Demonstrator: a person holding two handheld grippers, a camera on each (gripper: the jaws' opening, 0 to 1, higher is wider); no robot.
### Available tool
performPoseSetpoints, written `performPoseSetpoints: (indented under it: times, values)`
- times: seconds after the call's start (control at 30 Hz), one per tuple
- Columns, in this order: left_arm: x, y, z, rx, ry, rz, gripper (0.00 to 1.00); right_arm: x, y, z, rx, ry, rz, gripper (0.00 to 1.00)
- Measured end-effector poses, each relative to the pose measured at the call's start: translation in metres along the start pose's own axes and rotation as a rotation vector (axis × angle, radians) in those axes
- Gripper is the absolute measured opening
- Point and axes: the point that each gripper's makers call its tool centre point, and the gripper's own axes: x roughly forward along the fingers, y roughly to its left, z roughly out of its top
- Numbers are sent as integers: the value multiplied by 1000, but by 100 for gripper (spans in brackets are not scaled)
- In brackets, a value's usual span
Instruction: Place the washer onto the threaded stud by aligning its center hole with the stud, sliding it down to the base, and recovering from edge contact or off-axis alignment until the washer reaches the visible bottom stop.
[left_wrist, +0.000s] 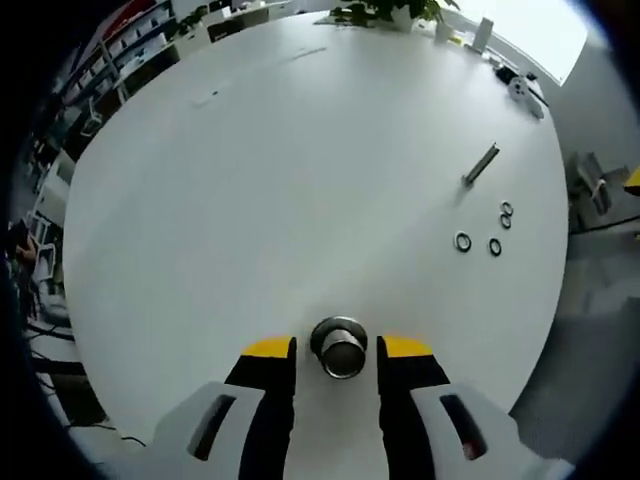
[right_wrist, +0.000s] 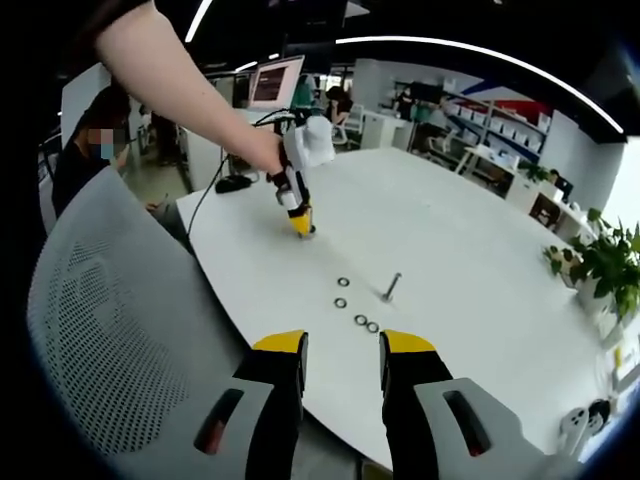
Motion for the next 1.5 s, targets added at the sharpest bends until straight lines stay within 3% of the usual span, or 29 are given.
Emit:
performPoseSetpoints:
  times: [0.33,0.7,0.87,1.1,1.37,1.5]
  values:
    - [-29,3,-12,31,-44,22,30,0,0,-1,-3,10,0,31]
    - [-74,-1,-18,-35,-215,47,29,1,3,-2,-6,19,11,31]
    - [-95,-21,-8,-33,-321,27,29,0,2,-3,-2,20,2,31]
    - [-124,-43,-6,-55,-460,49,27,0,3,-3,1,17,4,31]
    - [-139,-67,-32,-122,-479,15,28,-1,3,-1,6,6,7,31]
    - [-150,-74,-38,-171,-533,8,30,-1,5,-2,3,9,12,31]
